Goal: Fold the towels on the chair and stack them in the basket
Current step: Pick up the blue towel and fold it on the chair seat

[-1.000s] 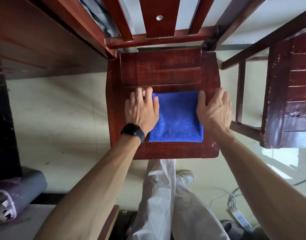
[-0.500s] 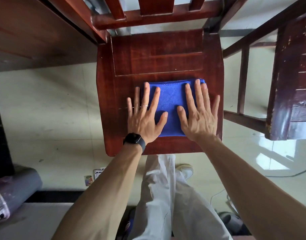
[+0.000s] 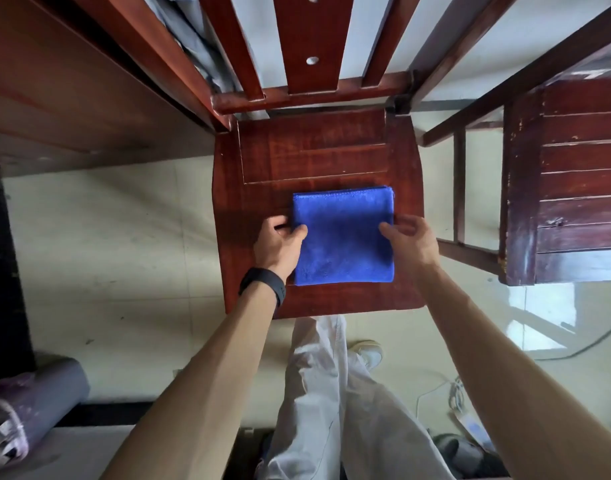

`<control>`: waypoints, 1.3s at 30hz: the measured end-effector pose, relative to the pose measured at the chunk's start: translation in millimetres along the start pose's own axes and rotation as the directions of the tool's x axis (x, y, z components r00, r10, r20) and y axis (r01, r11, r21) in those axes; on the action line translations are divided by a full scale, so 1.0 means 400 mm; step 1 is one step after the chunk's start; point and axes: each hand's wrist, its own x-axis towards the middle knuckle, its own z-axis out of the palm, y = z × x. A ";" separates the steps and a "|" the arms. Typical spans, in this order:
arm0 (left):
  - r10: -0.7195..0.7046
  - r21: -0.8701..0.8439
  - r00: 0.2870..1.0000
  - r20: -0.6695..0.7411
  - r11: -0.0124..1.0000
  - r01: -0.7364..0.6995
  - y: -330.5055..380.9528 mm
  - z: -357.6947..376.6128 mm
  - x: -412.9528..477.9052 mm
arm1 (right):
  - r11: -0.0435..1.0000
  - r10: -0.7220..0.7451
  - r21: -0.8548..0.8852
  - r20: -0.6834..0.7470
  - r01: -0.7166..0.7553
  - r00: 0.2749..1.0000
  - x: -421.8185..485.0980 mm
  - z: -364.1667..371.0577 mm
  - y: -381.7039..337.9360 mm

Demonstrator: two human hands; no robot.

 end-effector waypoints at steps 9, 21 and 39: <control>-0.014 0.003 0.994 0.110 1.000 0.014 0.004 -0.016 0.035 | 0.999 0.039 -0.012 0.253 -0.037 0.967 0.052 -0.049 -0.017; 0.067 -0.275 0.829 0.555 0.956 0.107 0.079 -0.111 -0.149 | 0.935 -0.080 0.336 0.511 -0.113 0.856 -0.117 -0.249 0.026; 0.319 -0.227 0.642 0.697 0.948 -0.224 0.528 -0.018 -0.872 | 0.764 -0.355 0.586 0.031 0.270 0.934 -0.704 -0.908 -0.019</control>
